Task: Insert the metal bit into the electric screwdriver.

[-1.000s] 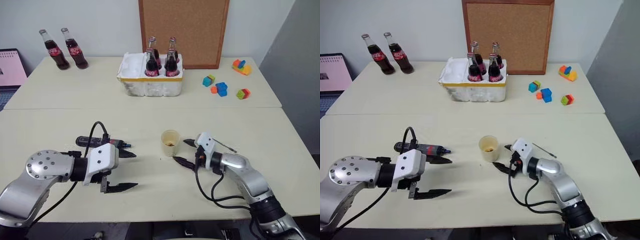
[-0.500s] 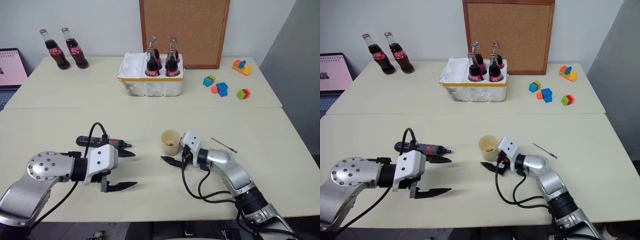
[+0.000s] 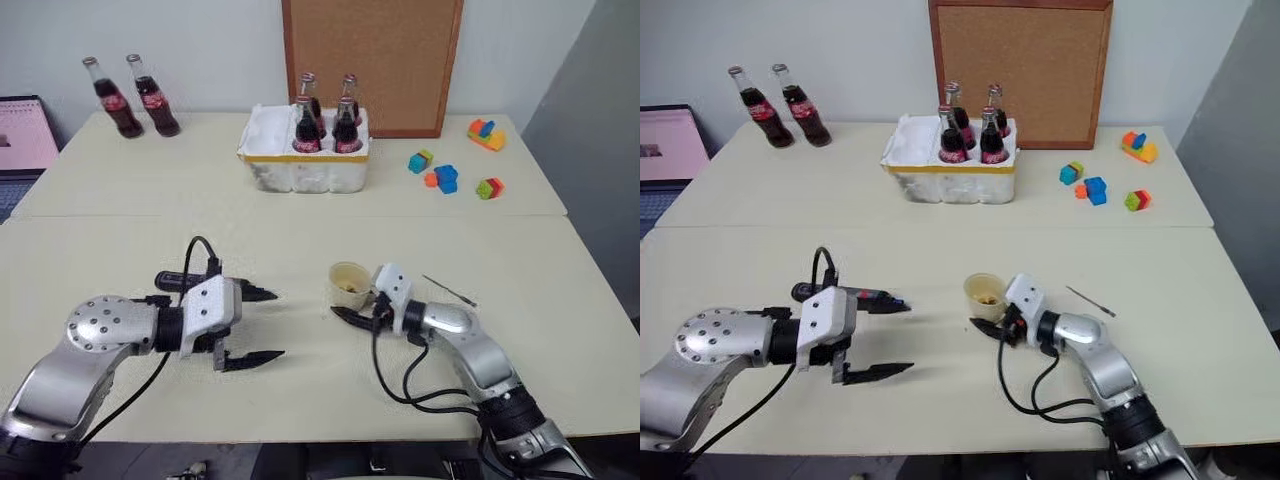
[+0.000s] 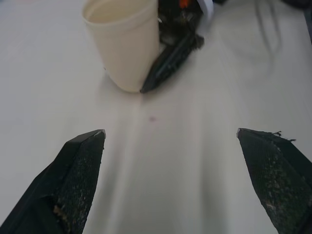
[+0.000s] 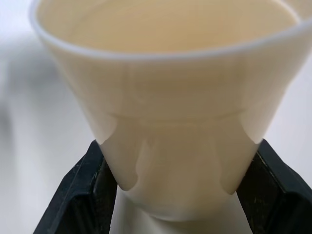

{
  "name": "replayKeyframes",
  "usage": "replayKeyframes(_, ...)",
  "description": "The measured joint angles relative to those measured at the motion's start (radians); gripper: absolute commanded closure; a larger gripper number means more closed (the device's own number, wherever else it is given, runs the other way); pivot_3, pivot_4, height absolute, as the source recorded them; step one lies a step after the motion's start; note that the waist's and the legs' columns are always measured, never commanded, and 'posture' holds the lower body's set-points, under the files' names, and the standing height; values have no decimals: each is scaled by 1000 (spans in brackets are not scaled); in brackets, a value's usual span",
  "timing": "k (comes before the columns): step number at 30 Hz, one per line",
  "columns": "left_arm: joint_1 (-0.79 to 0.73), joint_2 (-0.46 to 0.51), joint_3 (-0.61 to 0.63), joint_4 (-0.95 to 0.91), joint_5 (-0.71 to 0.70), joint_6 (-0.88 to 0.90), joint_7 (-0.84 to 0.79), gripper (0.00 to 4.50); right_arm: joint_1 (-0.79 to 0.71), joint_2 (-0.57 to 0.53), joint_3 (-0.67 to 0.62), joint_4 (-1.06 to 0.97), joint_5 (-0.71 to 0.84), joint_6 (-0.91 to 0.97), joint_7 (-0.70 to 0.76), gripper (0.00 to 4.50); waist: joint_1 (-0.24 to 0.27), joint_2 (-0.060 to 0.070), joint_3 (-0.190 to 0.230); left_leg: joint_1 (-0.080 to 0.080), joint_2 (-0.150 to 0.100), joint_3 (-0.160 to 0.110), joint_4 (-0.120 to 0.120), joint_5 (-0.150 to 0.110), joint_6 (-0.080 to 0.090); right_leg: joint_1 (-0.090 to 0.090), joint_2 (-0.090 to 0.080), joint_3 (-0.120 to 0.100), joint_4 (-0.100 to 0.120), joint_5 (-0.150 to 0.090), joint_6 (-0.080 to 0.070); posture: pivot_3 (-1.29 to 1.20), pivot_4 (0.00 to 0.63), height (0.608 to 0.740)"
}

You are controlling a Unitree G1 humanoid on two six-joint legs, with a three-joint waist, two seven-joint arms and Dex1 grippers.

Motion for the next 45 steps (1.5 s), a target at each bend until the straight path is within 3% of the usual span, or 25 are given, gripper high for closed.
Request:
replayKeyframes(5,-128,-110,-90,-26,-27,78,65,0,38,-112,-216,-11,27,10,-63,1609,2,0,0,1,-2,1,6,0,0,3,0,2,0,2,3,0,150,740)
replayKeyframes(9,-227,-206,-191,10,-15,107,100,0,17,-135,-342,118,34,-10,-144,1610,-10,0,0,2,-3,2,6,0,0,5,1,3,1,3,3,0,150,740)
replayKeyframes(21,-439,-444,-357,177,140,68,216,0,-167,-137,-482,549,8,-144,-374,1610,-12,1,0,1,-1,9,6,0,0,3,5,5,0,4,0,0,150,740)
replayKeyframes(23,-452,-472,-370,187,148,63,227,0,-174,-134,-488,571,9,-150,-382,910,-12,1,-1,1,-1,10,6,0,0,3,4,6,0,4,0,0,150,740)
replayKeyframes(28,-453,-489,-376,189,158,61,232,0,-175,-119,-500,579,44,-131,-385,70,-12,1,-1,1,-1,10,6,0,0,3,3,6,0,4,0,0,150,740)
replayKeyframes(37,-451,-488,-371,189,156,63,231,0,-43,-110,-540,316,126,16,-404,70,-9,2,-1,1,0,9,6,0,0,3,3,5,0,3,1,0,150,740)
replayKeyframes(45,-414,-417,-308,187,136,97,225,0,396,-145,-566,-206,155,194,-413,70,-8,4,-1,1,-1,6,5,0,0,3,1,5,0,1,4,0,150,740)
